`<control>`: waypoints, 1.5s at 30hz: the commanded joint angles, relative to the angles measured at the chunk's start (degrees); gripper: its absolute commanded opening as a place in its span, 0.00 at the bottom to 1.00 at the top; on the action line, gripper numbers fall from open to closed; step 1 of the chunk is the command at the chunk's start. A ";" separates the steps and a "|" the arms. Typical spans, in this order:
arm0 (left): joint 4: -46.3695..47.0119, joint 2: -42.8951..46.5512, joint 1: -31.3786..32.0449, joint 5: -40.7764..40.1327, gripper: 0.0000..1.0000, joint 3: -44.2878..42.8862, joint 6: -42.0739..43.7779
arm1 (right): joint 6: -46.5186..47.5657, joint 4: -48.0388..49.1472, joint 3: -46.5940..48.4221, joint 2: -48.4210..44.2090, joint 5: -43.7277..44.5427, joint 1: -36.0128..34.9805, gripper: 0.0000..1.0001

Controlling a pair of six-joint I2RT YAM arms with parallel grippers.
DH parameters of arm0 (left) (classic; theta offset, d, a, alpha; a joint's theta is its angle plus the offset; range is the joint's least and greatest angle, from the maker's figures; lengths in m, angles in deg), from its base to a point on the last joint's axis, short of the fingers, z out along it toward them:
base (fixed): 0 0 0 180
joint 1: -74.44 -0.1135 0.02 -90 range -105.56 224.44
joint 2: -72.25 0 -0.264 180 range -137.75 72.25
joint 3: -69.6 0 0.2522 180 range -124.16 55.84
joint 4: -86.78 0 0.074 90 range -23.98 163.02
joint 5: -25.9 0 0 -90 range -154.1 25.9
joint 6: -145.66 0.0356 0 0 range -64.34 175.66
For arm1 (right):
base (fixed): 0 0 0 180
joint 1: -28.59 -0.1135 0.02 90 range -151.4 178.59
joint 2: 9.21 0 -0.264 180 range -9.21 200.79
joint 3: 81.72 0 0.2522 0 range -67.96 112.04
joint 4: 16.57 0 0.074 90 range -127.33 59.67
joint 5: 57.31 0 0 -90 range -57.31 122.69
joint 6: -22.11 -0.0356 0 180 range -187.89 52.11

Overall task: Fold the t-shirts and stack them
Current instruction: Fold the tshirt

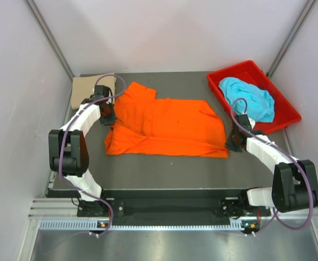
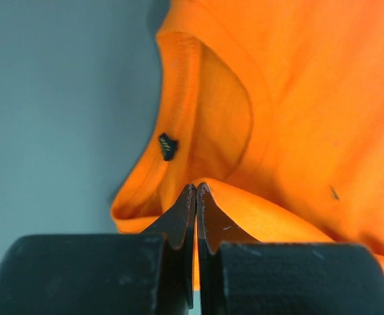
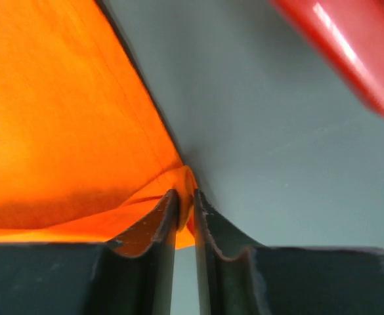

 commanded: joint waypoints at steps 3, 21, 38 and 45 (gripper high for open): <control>-0.18 -0.80 0.12 -6.35 0.00 -1.96 -1.10 | 2.77 -1.64 4.88 -5.90 3.40 0.18 0.34; 1.31 -5.80 0.03 -5.30 0.00 -5.21 -0.75 | -0.83 -5.59 3.83 -4.69 0.06 -0.61 0.36; 0.88 -10.46 0.12 -3.55 0.00 -8.64 -1.45 | -8.31 1.07 -9.27 -11.03 -2.40 -0.87 0.41; 0.87 -9.59 0.12 -3.10 0.00 -6.97 -1.80 | -7.69 2.66 -10.15 -7.06 1.72 -0.87 0.24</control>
